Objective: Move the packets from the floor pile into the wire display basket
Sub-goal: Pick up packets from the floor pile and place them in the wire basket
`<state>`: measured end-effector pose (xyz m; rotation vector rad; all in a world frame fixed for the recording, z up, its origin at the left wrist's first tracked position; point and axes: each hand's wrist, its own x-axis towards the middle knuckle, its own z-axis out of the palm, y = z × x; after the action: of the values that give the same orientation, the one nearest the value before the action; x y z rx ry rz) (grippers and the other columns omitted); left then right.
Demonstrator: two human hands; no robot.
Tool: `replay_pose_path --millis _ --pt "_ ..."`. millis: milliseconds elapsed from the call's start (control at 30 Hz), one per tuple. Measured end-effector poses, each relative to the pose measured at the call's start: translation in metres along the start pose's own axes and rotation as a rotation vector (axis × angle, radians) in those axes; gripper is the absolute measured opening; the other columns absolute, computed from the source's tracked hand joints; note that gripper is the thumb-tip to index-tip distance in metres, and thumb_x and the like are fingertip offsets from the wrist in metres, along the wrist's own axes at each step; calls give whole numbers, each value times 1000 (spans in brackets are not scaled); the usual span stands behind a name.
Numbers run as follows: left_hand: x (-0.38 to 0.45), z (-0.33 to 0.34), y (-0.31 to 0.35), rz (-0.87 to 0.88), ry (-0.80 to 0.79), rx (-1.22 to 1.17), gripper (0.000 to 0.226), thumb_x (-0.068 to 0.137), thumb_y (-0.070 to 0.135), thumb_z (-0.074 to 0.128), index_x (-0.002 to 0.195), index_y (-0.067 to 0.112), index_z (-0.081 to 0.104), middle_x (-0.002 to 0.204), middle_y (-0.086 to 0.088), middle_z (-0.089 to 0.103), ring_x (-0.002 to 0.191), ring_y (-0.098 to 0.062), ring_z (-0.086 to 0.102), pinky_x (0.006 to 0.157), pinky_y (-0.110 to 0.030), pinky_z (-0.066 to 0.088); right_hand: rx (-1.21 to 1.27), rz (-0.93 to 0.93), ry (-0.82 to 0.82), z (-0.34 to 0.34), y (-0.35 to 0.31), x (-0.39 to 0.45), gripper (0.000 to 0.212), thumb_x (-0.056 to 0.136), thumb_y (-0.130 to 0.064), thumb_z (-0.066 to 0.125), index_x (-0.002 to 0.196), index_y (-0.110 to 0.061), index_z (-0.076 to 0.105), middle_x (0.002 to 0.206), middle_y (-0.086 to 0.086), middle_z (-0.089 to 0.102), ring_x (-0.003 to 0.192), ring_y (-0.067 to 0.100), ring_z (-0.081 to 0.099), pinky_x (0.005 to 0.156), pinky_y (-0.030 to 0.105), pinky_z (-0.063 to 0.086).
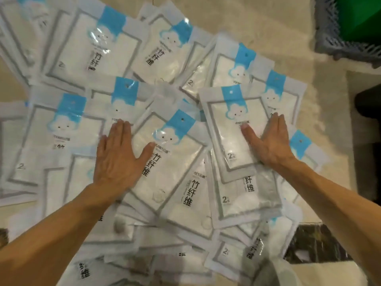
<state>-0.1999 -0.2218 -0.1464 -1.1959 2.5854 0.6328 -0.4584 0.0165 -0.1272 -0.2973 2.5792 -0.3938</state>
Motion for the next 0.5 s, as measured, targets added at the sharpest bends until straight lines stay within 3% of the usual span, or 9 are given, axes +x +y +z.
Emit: replay_pose_path --millis 100,200,267,367,433,500 --pt "0 12 -1 -21 141 -121 89 95 72 38 158 12 28 167 -7 25 155 -19 19 127 -38 6 -5 56 66 21 7 11 104 91 -77 50 163 -10 15 172 11 11 159 25 7 128 47 4" --pt "4 5 3 -73 177 -282 69 90 57 66 140 15 46 147 -1 50 139 -26 43 120 -43 27 178 78 149 15 7 13 92 77 -71 73 144 -14 44 147 2 44 143 26 39 120 53 28" --pt "8 -8 8 -127 153 -382 63 83 47 78 129 13 51 129 6 51 126 -26 51 108 -40 36 249 112 146 3 4 14 85 70 -63 84 134 -19 48 131 -7 41 135 23 44 117 50 34" --pt "9 -32 15 -175 147 -301 52 78 43 84 110 13 57 130 -4 50 125 -27 48 105 -39 30 345 102 175 -18 4 14 63 61 -51 84 111 -28 54 128 -6 44 128 23 49 111 49 41" --pt "4 -48 19 -214 107 -304 44 80 43 83 99 13 57 122 -4 55 115 -27 51 97 -39 31 486 75 133 -37 0 9 41 65 -39 85 92 -28 55 116 3 62 107 26 62 93 46 53" --pt "-3 -64 22 -266 29 -424 40 83 41 81 93 10 57 97 -2 61 90 -27 57 78 -38 40 624 67 22 -56 -4 1 32 80 -16 85 85 -24 54 92 6 71 78 25 69 66 39 56"
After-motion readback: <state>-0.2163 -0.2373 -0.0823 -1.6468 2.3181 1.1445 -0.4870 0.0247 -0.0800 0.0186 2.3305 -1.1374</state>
